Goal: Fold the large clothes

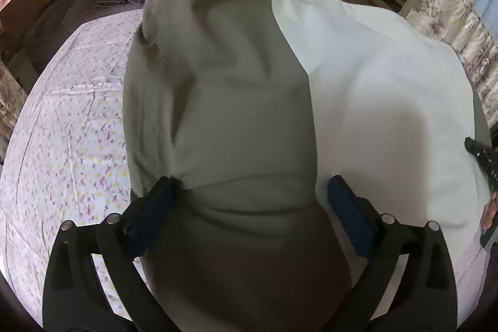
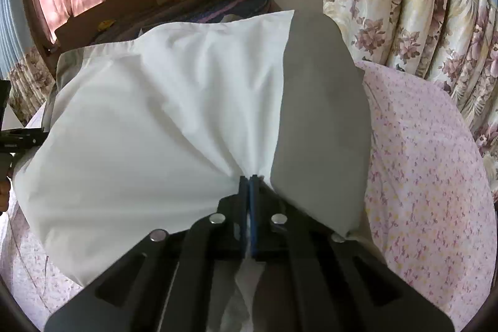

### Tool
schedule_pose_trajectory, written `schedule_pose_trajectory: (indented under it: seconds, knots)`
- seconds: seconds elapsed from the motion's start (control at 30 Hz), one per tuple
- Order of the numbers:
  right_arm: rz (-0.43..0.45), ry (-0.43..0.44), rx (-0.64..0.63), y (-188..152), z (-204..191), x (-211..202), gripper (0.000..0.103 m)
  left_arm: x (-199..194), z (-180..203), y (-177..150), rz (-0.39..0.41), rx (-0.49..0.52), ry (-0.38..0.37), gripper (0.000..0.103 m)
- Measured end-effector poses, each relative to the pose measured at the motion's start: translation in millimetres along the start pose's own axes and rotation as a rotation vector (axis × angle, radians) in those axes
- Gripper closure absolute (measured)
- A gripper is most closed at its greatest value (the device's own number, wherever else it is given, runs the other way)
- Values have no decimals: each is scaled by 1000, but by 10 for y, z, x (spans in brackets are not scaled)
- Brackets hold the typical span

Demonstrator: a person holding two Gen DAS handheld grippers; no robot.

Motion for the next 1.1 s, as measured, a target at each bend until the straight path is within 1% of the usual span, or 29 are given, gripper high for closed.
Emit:
schedule_pose_trajectory:
  seconds: [0.07, 0.13, 0.17, 0.23, 0.27, 0.3, 0.37, 0.43, 0.47, 0.5, 0.57, 0.63, 0.7, 0.8, 0.83, 0.97, 1.1]
  knots:
    - [-11, -17, 18, 4, -7, -19, 103, -12, 6, 13, -6, 3, 5, 4]
    - [-9, -48, 32, 8, -13, -70, 102, -114, 18, 12, 11, 7, 34, 5]
    - [10, -68, 19, 8, -66, -150, 97, -181, 25, -4, 24, 9, 48, 6]
    - [55, -66, -19, -12, -211, -312, 94, -407, 82, -49, 79, 9, 63, 6]
    - [72, -55, -28, -25, -277, -385, 92, -511, 123, -70, 108, 5, 59, 5]
    - [103, -29, -30, -49, -393, -507, 86, -675, 208, -107, 157, -9, 47, 4]
    - [140, 16, -29, -99, -584, -668, 80, -880, 376, -165, 225, -31, 6, 3]
    - [159, 67, -57, -199, -848, -789, 80, -1021, 624, -248, 272, -37, -48, 3]
    - [157, 81, -72, -250, -953, -812, 80, -1031, 712, -287, 278, -37, -50, 3]
    - [147, 90, -89, -320, -1061, -814, 80, -1016, 796, -334, 276, -33, -50, 3]
    - [132, 76, -115, -410, -1156, -772, 80, -862, 955, -440, 234, -24, -55, 3]
    - [108, 47, -133, -495, -1169, -687, 76, -720, 1002, -523, 196, -13, -19, 3]
    - [63, 55, -103, -573, -1091, -579, 74, -665, 1000, -568, 184, -2, -5, 3]
    - [24, 76, -52, -621, -992, -468, 74, -573, 977, -591, 145, -9, -31, 3]
    - [16, 76, -45, -620, -968, -428, 74, -525, 970, -600, 131, -9, -37, 3]
    - [2, 75, -44, -663, -958, -337, 74, -396, 983, -625, 112, 13, -15, 3]
    - [-8, 83, -33, -655, -958, -301, 74, -297, 967, -609, 85, 14, -28, 3]
Point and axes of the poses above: each gripper's, at about its wrist camera, not at the fingertips, and x roughly the way its jaws point, z to its right, y to its top, the point moved 10 cm from there along x, roughly the way its jaws point, and after that the axes turned 6 degrees about x, right-handed, at the moved point
